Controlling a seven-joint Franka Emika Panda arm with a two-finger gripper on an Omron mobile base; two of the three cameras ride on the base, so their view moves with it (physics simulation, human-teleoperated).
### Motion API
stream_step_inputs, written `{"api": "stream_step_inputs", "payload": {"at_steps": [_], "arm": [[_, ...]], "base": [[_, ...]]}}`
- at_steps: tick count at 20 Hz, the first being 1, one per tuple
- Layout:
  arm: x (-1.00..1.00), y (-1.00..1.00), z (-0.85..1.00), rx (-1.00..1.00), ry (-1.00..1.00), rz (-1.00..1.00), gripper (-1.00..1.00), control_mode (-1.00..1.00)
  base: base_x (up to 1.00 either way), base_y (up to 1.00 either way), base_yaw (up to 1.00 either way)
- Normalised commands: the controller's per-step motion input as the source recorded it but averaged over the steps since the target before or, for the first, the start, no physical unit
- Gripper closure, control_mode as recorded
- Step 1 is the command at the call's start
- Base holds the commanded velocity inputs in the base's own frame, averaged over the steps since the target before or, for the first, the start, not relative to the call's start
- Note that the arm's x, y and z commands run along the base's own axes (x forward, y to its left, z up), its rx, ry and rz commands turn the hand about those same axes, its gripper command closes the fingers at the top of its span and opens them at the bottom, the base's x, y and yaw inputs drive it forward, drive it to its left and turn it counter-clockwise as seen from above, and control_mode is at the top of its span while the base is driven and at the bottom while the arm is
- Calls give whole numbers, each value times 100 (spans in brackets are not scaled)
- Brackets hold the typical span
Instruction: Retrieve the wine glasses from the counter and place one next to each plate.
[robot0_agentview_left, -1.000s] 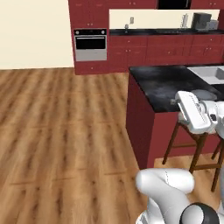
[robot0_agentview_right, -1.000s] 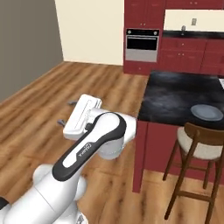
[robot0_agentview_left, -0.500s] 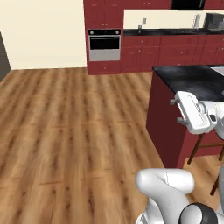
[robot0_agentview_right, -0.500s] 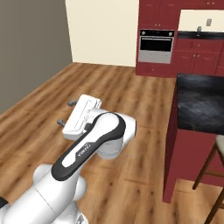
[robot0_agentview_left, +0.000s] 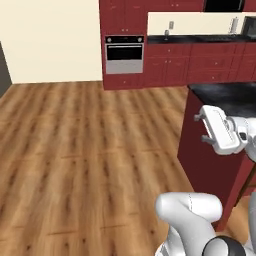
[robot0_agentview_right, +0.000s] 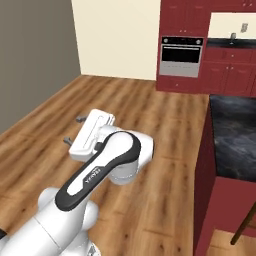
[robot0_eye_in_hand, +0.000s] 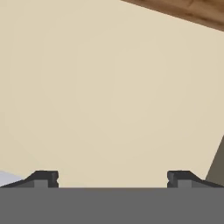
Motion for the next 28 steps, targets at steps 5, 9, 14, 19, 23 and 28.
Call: {"api": "stream_step_inputs", "payload": {"at_steps": [5, 9, 14, 19, 23, 28], "arm": [[0, 0, 0, 0, 0, 0, -100, 100], [0, 0, 0, 0, 0, 0, -100, 100], [0, 0, 0, 0, 0, 0, -100, 100], [0, 0, 0, 0, 0, 0, -100, 100], [0, 0, 0, 0, 0, 0, -100, 100], [0, 0, 0, 0, 0, 0, -100, 100]], "base": [[33, 0, 0], [65, 18, 0], [90, 31, 0], [99, 27, 0], [100, 70, -3], [100, 99, -14]]}}
